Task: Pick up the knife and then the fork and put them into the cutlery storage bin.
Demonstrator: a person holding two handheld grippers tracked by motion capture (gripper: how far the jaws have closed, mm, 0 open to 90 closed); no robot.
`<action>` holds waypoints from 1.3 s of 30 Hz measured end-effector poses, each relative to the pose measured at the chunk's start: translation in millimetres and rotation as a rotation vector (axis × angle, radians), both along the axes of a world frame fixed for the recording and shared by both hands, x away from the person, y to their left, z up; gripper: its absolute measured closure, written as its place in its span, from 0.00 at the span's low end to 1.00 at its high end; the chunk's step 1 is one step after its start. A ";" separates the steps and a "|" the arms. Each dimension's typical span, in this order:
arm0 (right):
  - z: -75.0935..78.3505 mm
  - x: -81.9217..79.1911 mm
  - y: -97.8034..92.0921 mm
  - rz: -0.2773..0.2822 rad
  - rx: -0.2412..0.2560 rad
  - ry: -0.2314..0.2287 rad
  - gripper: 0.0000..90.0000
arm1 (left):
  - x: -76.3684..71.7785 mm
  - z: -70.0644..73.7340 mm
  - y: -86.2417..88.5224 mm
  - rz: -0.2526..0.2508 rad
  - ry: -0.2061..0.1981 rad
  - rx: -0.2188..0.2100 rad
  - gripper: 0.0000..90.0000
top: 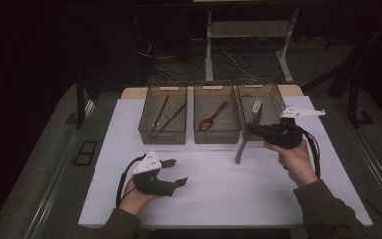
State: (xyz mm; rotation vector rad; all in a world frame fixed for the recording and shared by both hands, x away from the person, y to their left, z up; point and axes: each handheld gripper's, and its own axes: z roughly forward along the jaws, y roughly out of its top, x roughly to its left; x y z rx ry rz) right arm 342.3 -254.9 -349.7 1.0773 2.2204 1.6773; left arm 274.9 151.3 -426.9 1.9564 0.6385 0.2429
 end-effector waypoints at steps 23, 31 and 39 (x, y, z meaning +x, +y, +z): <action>63.5 23.1 -68.7 -0.118 -0.012 -0.066 0.97 | 0.6 -5.3 10.2 0.021 0.042 0.032 0.00; 75.0 51.3 -88.3 -0.207 -0.069 -0.071 0.97 | -0.9 -5.3 8.1 0.010 0.040 0.030 0.00; 58.5 82.7 -97.9 -0.264 -0.144 0.000 0.97 | -0.9 -5.4 7.9 0.000 0.044 0.025 0.00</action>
